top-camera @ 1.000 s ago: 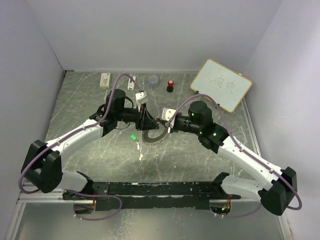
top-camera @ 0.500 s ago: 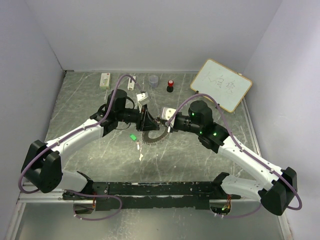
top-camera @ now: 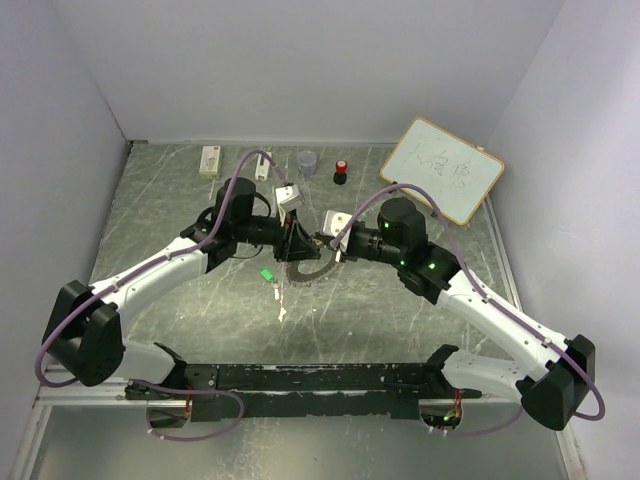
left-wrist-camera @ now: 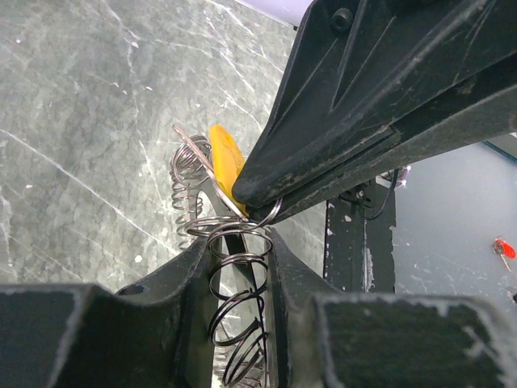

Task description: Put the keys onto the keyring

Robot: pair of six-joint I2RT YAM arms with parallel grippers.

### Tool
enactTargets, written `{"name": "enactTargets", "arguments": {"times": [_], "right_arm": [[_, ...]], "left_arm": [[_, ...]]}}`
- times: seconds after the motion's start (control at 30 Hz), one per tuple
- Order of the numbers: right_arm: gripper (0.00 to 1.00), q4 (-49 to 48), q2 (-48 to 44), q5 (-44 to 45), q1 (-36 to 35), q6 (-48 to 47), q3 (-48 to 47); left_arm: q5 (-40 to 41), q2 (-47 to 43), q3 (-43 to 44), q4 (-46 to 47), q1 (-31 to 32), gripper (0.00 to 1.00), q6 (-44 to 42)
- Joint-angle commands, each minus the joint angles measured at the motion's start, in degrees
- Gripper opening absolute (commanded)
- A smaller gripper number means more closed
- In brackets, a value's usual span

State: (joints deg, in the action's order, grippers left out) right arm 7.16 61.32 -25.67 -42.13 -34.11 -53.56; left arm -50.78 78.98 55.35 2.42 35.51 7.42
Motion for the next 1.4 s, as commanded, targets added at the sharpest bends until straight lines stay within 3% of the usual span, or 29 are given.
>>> {"name": "enactTargets", "arguments": {"times": [0.0,0.07,0.2,0.37,0.87,1.13,1.37], "right_arm": [[0.0,-2.1,-0.1,1.0,-0.4,-0.5,-3.2],[0.0,-1.5,-0.1,0.8,-0.3,-0.6,-3.5],[0.0,-0.3,-0.1,0.5,-0.4,-0.8,-4.8],[0.0,0.4,-0.1,1.0,-0.4,-0.7,-5.5],[0.0,1.2,0.4,2.4,-0.4,-0.5,-6.2],[0.0,1.8,0.5,2.5,-0.4,-1.1,-6.0],[0.0,1.0,0.5,3.8,-0.3,1.6,-5.9]], "left_arm": [[0.4,-0.9,2.0,-1.1,1.6,0.07,-1.8],[1.5,-1.1,2.0,-1.0,1.6,0.09,-1.8],[4.5,-1.6,1.6,-0.2,1.6,0.45,-1.2],[11.4,-3.7,0.5,0.5,1.6,0.65,-0.4],[28.3,-14.1,-5.6,4.4,1.6,0.7,1.0],[28.9,-17.1,-7.8,8.4,1.4,0.68,2.6],[35.5,-19.1,-8.9,8.8,1.3,0.67,4.9]]}}
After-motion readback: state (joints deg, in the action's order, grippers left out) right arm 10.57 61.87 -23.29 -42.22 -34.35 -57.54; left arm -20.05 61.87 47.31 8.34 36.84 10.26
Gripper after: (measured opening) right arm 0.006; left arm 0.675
